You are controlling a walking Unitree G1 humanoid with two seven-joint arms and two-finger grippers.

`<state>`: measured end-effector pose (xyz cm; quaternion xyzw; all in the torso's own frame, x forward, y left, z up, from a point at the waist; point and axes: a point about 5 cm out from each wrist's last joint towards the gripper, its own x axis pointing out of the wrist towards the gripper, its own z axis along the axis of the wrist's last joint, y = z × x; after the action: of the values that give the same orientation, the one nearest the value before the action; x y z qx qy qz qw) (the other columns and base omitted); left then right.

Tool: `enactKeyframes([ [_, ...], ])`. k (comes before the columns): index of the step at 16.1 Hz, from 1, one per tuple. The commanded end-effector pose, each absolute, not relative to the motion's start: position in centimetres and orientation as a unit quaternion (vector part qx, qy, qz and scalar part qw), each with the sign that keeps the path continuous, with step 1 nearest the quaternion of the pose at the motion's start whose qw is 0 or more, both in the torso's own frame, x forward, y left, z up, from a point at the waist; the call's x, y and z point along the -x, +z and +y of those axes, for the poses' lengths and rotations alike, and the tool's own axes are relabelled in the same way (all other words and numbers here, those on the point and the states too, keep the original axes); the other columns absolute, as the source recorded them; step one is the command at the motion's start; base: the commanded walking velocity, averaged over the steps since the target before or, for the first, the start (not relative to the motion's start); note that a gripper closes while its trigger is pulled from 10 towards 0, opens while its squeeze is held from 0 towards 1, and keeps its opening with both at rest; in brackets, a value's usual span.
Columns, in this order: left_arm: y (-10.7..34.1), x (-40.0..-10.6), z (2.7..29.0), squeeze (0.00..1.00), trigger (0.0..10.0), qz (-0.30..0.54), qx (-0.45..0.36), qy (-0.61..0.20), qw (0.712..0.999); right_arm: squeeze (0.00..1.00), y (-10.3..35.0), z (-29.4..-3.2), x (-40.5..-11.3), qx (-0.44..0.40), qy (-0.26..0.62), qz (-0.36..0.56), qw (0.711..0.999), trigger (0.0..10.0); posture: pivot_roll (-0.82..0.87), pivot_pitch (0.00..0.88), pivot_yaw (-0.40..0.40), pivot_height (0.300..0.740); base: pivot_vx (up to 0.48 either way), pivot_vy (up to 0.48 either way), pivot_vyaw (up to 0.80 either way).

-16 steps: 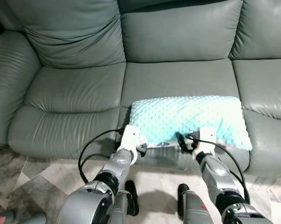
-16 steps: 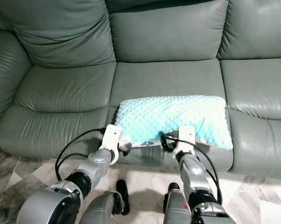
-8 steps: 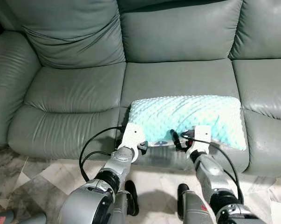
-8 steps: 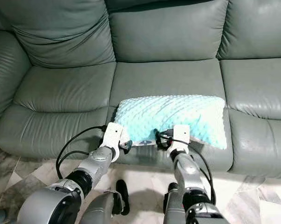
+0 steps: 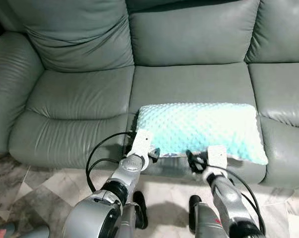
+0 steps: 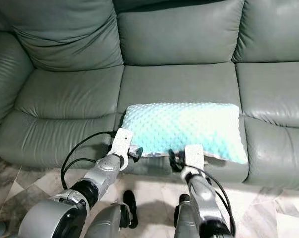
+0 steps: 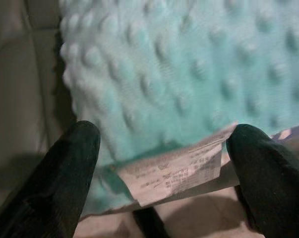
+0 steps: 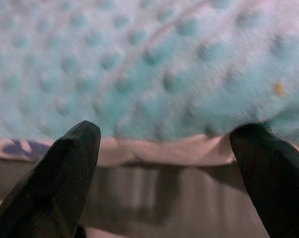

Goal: Move the pillow to the sofa

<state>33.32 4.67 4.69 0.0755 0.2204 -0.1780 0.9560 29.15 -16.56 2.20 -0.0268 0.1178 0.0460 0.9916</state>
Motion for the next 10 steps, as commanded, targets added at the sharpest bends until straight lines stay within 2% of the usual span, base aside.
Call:
enactKeyframes([
  [1,3.1,-32.1,4.7,0.0,10.0,0.245,-0.065,-0.189,0.949,0.0,1.0,-16.1,-27.9,0.032,0.046,0.144,0.988,10.0,-0.04,0.378,0.212,0.74,0.0,0.0,0.0],
  [3,2.4,-31.7,5.9,0.0,10.0,0.254,-0.033,-0.208,0.944,0.0,0.3,-16.8,-26.6,0.066,0.01,0.16,0.985,10.0,-0.04,0.357,0.212,0.74,0.0,0.0,0.0],
  [5,2.0,-31.4,7.1,0.0,10.0,0.261,-0.002,-0.215,0.941,0.0,0.2,-16.5,-26.1,0.061,0.004,0.163,0.985,10.0,-0.05,0.322,0.211,0.74,0.0,0.0,0.0],
  [8,1.2,-31.0,10.2,0.0,10.0,0.265,-0.019,-0.211,0.941,0.0,0.1,-13.8,-26.6,0.011,0.066,0.183,0.981,10.0,-0.02,0.275,0.203,0.74,0.0,0.0,0.0],
  [10,0.4,-30.3,11.9,0.0,10.0,0.278,-0.047,-0.213,0.936,0.0,-0.3,-12.9,-26.5,0.022,0.098,0.217,0.971,10.0,-0.03,0.233,0.195,0.74,0.0,0.0,0.0],
])
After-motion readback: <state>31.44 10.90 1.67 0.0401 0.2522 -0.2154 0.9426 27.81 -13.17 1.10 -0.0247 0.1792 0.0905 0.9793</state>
